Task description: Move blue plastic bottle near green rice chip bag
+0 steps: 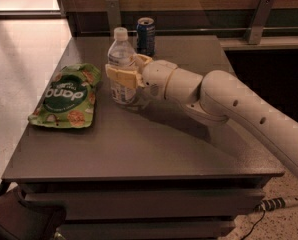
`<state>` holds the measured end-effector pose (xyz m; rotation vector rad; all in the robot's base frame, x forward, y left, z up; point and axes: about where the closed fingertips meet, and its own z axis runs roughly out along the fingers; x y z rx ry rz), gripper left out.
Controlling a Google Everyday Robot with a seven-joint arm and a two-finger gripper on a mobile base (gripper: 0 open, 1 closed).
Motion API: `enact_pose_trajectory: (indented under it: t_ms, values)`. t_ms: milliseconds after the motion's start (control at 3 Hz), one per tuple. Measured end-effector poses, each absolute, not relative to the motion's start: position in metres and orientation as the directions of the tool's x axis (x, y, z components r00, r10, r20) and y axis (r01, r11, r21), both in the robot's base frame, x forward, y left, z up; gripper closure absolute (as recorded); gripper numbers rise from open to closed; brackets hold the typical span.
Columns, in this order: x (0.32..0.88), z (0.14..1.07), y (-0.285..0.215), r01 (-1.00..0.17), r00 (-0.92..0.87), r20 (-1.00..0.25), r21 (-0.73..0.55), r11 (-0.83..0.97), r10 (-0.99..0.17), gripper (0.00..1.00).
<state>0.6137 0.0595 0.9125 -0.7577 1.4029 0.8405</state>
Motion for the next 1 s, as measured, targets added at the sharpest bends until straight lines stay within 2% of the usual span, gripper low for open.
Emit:
enact_pose_trajectory:
  t_ms: [667, 1000]
  values:
    - [0.6135, 0.9129, 0.0603, -0.857, -0.012, -0.999, 0.037, 0.514, 0.051, 0.18]
    - [0.6127, 0.9135, 0.0625, -0.859, -0.011, -0.999, 0.036, 0.511, 0.051, 0.00]
